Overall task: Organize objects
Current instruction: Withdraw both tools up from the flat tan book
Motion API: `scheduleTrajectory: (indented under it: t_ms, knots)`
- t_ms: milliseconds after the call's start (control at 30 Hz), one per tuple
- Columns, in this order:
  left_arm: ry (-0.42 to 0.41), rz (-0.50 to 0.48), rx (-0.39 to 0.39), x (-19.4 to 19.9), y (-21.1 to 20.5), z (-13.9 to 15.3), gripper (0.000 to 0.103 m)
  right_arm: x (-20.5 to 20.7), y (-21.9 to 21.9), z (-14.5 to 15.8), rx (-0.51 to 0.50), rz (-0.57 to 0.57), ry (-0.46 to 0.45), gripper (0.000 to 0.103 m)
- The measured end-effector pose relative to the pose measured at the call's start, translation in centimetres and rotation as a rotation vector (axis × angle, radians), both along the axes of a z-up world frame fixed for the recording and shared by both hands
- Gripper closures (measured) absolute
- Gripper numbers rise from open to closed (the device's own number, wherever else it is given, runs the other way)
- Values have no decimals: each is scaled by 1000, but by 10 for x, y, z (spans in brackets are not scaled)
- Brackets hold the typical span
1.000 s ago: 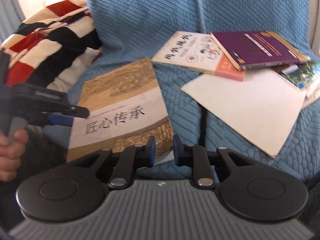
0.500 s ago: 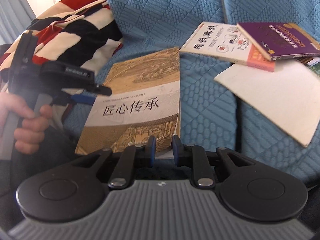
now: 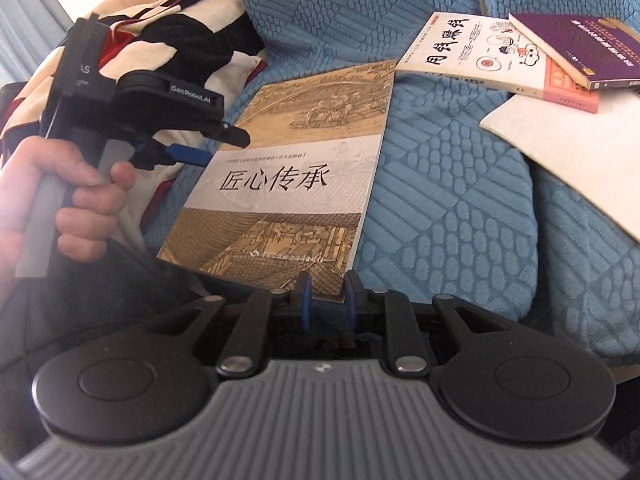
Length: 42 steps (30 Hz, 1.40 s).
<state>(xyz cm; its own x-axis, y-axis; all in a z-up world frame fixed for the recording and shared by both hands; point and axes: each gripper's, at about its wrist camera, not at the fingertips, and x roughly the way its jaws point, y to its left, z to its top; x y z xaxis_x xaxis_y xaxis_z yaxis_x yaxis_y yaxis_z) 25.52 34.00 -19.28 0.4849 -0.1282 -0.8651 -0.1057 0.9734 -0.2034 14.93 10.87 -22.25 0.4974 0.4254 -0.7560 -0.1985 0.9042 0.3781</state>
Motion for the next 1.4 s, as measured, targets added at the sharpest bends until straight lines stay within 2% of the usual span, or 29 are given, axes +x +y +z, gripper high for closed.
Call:
scheduleTrajectory:
  t_ms: [133, 267, 367, 700, 933, 1000, 1100, 1400]
  knots:
    - [-7, -1, -10, -2, 0, 4, 53, 1, 1, 3, -6, -12, 9, 83]
    - [-31, -17, -65, -11, 1, 16, 56, 1, -3, 13, 6, -41, 5, 83]
    - [-65, -30, -51, -21, -6, 33, 56, -1, -6, 28, 10, -54, -18, 83]
    - [-225, -73, -105, -71, -25, 125, 56, -13, -34, 117, 3, -104, -197, 83]
    - [-353, -124, -80, -108, -44, 187, 56, -26, -59, 176, -8, -146, -325, 83]
    - [-373, -133, -104, -118, -47, 200, 57, -31, -65, 189, -11, -150, -348, 83]
    - [-420, -142, -83, -135, -56, 217, 57, -43, -73, 201, -19, -175, -379, 83]
    - [-464, -139, -68, -176, -77, 244, 56, -76, -96, 207, -46, -223, -376, 83]
